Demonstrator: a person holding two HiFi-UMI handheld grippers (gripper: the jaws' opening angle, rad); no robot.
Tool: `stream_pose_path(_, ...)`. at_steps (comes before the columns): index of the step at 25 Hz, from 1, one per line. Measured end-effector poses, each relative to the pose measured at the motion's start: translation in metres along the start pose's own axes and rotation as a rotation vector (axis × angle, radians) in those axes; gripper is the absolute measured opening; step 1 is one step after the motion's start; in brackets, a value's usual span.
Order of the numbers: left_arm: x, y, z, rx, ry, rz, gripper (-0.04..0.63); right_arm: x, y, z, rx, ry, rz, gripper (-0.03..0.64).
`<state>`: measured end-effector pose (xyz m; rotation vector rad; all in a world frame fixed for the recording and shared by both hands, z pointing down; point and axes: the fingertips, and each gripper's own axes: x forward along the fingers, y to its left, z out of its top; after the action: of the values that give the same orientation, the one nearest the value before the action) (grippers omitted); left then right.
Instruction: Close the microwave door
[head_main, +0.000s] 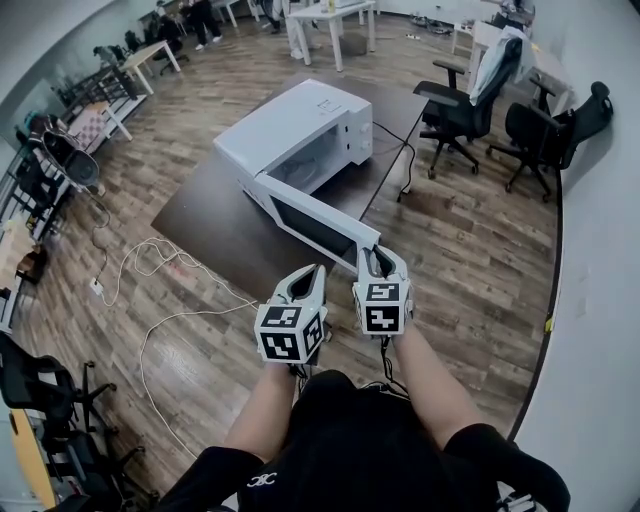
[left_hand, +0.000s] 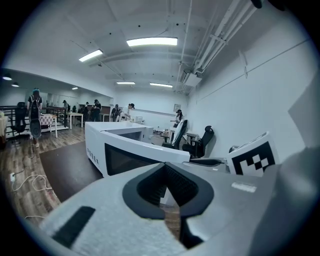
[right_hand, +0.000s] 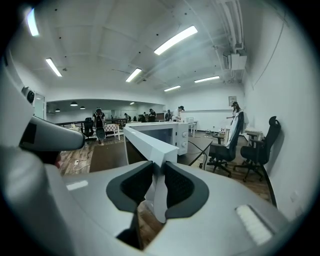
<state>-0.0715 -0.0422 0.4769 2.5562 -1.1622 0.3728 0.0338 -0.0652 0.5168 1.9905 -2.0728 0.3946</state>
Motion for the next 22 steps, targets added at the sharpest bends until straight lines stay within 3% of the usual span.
stream_pose_path(22,0.092,-0.022,0.035,0.007,-0.024,-0.060,0.009,0.056,-0.068,0.023,-0.024,0.023,0.075,0.089)
